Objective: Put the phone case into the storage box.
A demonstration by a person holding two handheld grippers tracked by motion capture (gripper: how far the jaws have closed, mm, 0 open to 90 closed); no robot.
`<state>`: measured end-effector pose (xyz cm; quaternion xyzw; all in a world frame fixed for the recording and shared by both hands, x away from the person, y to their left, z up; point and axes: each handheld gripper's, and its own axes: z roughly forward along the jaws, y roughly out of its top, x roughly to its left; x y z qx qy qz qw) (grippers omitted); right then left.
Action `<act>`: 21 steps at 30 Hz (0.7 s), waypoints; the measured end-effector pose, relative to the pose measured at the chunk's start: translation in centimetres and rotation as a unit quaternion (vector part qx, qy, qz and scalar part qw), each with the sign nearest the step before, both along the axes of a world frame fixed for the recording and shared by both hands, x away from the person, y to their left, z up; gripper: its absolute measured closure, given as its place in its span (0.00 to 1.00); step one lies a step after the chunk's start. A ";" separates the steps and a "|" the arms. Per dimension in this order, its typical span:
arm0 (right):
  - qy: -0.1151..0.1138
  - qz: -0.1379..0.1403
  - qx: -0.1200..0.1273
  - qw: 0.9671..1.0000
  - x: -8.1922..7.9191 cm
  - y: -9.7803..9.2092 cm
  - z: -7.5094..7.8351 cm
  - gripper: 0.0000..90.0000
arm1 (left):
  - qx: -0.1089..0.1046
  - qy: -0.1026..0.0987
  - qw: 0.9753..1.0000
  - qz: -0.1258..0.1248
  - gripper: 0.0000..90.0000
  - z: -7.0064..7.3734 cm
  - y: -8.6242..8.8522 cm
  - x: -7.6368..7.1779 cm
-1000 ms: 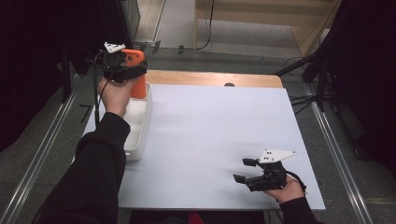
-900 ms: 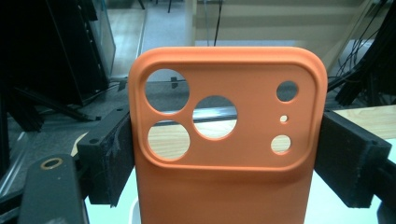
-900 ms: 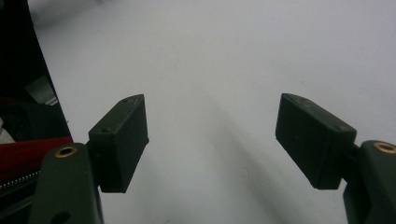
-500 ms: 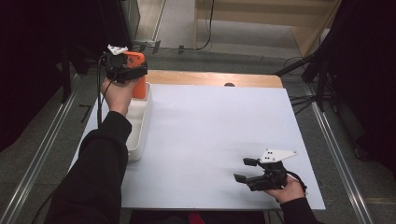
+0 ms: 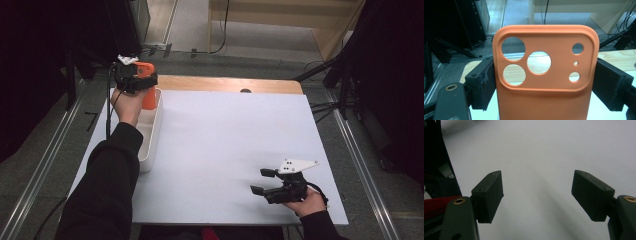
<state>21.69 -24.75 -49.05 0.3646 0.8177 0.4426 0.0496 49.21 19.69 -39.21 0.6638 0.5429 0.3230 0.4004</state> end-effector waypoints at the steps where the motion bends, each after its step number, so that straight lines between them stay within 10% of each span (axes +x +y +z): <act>1: 0.001 0.000 0.000 1.000 0.0 0.0 0.0 0.27 | 0.000 0.004 1.000 0.000 0.18 -0.2 0.1 0.0; 21: 0.002 0.006 0.002 1.000 0.3 0.2 -0.2 0.27 | 0.010 0.030 0.999 0.000 0.18 -2.4 0.0 0.5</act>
